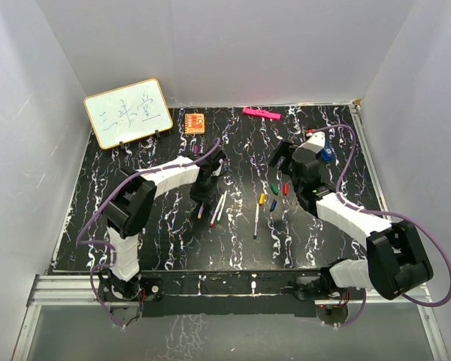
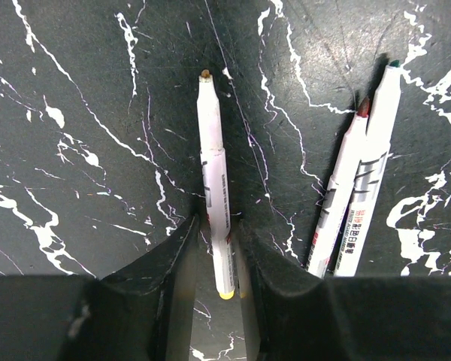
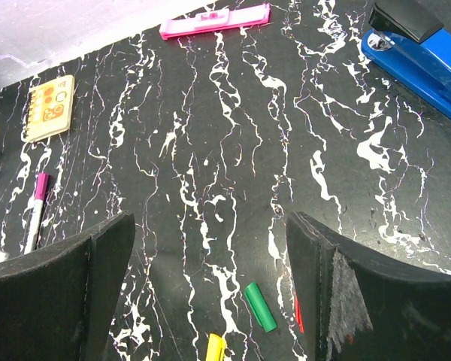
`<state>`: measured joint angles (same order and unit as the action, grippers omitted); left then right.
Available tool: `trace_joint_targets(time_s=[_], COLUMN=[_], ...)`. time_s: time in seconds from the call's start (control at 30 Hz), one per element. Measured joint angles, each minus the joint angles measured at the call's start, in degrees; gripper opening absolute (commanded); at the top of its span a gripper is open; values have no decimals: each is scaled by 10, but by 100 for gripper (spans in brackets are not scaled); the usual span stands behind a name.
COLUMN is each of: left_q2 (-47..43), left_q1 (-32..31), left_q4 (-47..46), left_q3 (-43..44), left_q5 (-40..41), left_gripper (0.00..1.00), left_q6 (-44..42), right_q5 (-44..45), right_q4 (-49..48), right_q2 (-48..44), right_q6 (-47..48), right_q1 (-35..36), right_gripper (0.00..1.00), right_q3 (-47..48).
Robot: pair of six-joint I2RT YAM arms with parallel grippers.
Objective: Insert the pens into the pen caps
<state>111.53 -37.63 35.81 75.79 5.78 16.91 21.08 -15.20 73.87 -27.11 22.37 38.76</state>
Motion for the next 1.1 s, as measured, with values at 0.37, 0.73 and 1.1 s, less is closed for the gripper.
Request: trace_joint_targets(time_s=[0.37, 0.73, 1.1], left_q2=[22, 7, 2], left_q1=[-1, -1, 0], left_q4=[19, -2, 2], left_q3=[23, 1, 7], left_q5=[-2, -5, -4], left_gripper=[0, 0, 0], left_q6=[-4, -5, -21], right_q5=[-1, -5, -30], right_q4=[0, 35, 122], right_q2=[0, 0, 33], right_q6=[0, 0, -41], right_q1=[0, 0, 20], right_gripper=[71, 58, 49], right_q3=[-3, -3, -3])
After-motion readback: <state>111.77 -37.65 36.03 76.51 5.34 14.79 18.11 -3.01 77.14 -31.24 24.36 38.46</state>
